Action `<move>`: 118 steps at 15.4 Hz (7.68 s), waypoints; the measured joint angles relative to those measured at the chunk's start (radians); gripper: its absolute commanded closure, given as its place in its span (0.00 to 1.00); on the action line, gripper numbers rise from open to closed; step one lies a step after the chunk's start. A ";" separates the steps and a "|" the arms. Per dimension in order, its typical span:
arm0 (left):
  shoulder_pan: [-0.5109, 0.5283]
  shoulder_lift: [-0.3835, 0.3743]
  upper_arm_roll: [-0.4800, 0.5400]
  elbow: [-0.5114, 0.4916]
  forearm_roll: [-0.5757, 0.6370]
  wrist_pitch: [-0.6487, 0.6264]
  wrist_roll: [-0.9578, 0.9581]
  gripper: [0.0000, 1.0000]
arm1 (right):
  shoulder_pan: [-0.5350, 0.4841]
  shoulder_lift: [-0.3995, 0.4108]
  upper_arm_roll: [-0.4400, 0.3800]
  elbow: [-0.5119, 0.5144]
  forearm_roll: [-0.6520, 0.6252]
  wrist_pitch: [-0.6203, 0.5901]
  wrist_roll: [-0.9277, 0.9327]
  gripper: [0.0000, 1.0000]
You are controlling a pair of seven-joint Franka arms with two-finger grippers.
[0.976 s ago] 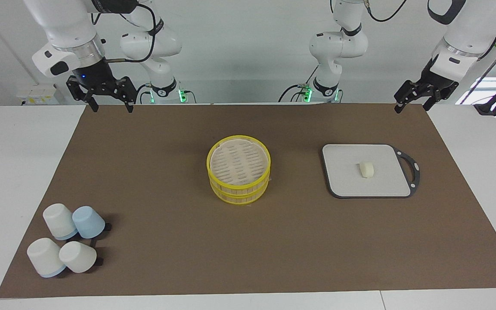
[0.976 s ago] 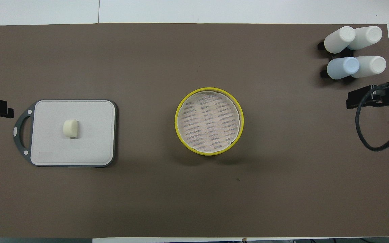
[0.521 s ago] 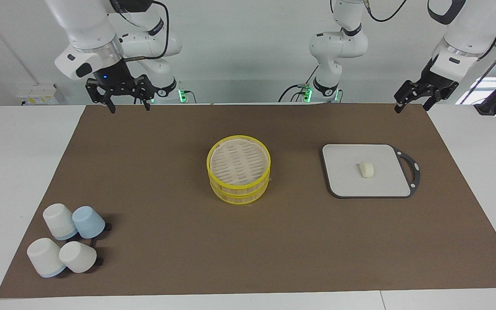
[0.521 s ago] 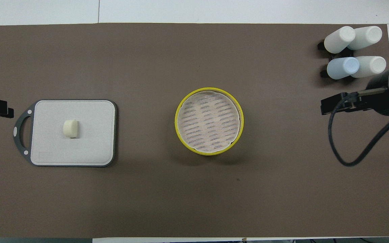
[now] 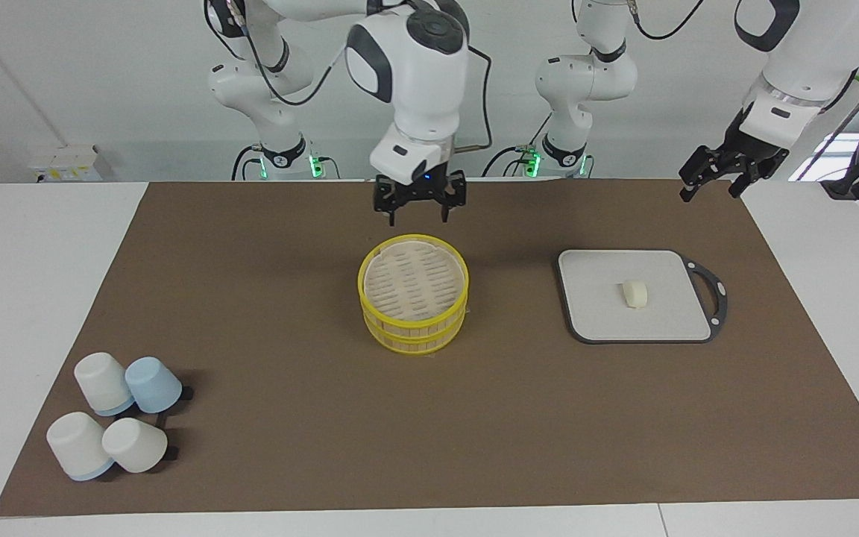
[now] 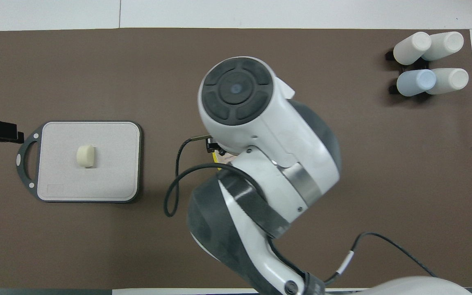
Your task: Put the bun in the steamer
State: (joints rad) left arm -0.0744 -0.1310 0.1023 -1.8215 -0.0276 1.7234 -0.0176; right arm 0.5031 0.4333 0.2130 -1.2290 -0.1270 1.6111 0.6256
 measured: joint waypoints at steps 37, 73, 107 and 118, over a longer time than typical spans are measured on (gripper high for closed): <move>-0.042 0.168 0.004 -0.464 0.000 0.643 0.135 0.70 | -0.289 -0.157 -0.006 -0.089 0.048 -0.090 -0.484 1.00; -0.727 0.463 0.009 0.027 -0.064 0.549 -0.670 0.00 | -0.461 -0.235 0.001 -0.175 0.062 -0.167 -0.755 1.00; 0.006 0.028 0.018 0.017 0.010 -0.056 0.109 0.00 | 0.005 0.014 0.012 -0.327 0.099 0.463 -0.040 1.00; -0.080 0.075 0.085 0.025 0.010 -0.014 0.109 0.00 | 0.003 0.007 0.011 -0.349 0.099 0.474 -0.038 0.27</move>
State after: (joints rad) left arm -0.1541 -0.0557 0.1877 -1.7962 -0.0173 1.7092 0.0911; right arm 0.5063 0.4403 0.2238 -1.5782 -0.0275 2.0853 0.5877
